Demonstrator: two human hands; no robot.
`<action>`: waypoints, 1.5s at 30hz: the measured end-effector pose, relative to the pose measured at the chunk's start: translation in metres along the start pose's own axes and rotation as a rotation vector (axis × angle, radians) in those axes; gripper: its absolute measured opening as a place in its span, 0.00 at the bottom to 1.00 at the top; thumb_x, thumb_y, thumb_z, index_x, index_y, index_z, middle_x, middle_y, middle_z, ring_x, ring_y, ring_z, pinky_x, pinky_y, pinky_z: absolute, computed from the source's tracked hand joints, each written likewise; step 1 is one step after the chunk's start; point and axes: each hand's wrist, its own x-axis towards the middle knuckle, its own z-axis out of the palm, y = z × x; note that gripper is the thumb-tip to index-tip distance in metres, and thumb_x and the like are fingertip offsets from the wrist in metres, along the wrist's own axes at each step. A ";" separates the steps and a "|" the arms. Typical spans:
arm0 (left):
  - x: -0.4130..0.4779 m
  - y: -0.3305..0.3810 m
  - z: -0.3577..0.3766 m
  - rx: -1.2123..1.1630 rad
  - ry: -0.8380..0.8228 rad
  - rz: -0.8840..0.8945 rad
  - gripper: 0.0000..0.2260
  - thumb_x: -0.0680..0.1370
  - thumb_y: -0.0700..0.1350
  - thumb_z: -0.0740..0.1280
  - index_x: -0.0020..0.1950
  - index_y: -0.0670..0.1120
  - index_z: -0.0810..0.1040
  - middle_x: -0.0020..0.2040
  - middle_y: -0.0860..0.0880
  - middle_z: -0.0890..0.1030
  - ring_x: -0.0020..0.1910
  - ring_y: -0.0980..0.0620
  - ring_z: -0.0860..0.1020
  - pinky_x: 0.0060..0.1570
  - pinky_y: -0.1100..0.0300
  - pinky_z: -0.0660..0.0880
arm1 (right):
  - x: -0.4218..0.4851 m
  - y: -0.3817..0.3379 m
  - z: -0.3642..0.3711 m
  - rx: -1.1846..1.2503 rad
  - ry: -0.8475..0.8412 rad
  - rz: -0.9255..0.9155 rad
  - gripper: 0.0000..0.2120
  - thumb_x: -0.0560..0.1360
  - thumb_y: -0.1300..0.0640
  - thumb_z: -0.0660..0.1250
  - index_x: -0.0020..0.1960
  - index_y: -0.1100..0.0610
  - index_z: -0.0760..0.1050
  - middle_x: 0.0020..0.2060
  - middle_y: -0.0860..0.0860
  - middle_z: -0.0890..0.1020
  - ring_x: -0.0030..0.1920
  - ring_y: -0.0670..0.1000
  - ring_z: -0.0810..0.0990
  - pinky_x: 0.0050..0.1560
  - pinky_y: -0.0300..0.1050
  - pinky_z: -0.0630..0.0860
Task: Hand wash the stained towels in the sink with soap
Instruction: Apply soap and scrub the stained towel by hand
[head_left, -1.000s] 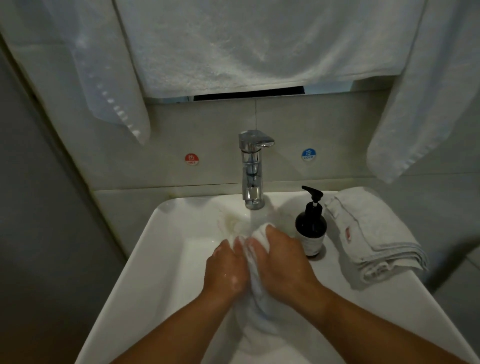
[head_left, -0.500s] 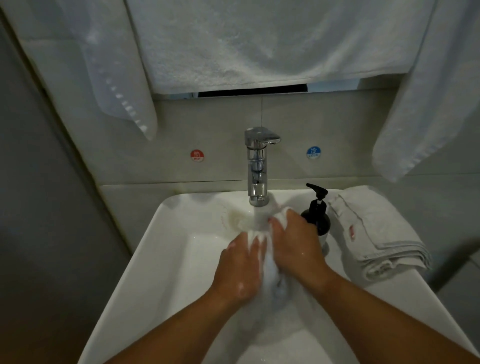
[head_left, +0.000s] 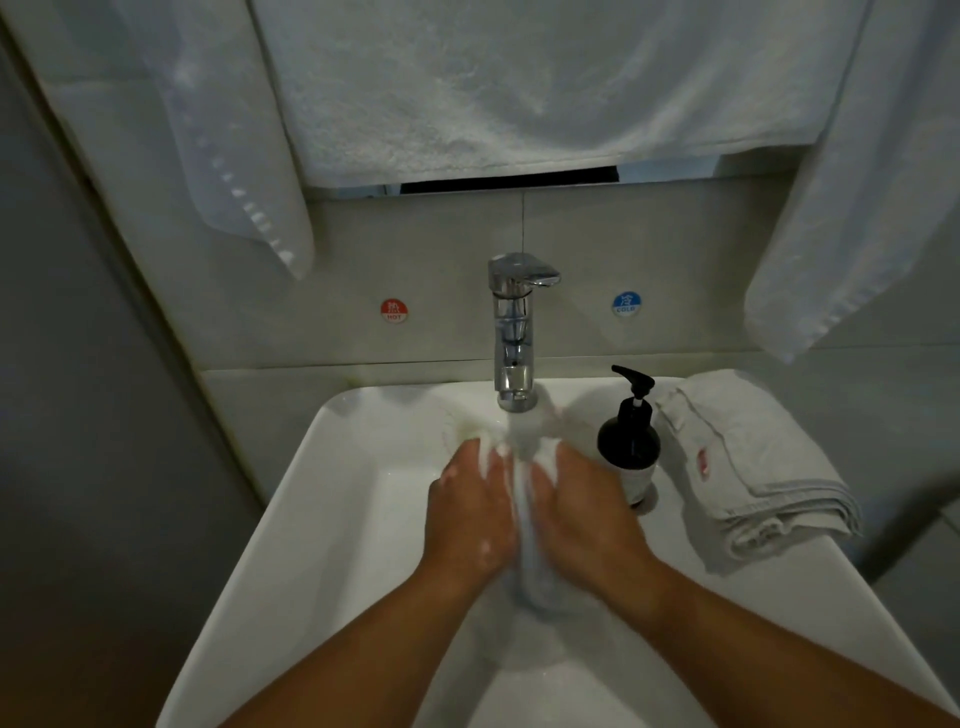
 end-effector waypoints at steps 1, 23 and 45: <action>0.003 -0.008 0.000 0.098 -0.056 -0.052 0.15 0.86 0.53 0.56 0.52 0.48 0.79 0.49 0.50 0.83 0.50 0.50 0.81 0.49 0.59 0.74 | -0.010 -0.007 0.004 0.040 -0.028 -0.064 0.12 0.84 0.44 0.57 0.52 0.52 0.73 0.47 0.50 0.81 0.49 0.52 0.80 0.47 0.43 0.72; -0.003 0.002 -0.006 0.051 0.076 0.007 0.15 0.85 0.53 0.57 0.49 0.46 0.78 0.46 0.48 0.82 0.45 0.49 0.80 0.43 0.66 0.71 | -0.006 0.005 0.011 0.002 -0.036 -0.092 0.19 0.84 0.41 0.53 0.54 0.52 0.77 0.48 0.49 0.82 0.50 0.52 0.81 0.51 0.42 0.74; 0.001 0.001 -0.003 0.143 -0.014 -0.042 0.15 0.86 0.53 0.55 0.52 0.47 0.77 0.50 0.47 0.82 0.50 0.47 0.80 0.45 0.63 0.68 | -0.004 0.004 0.005 0.020 -0.023 -0.114 0.14 0.84 0.44 0.55 0.52 0.50 0.75 0.43 0.45 0.79 0.44 0.46 0.78 0.43 0.37 0.69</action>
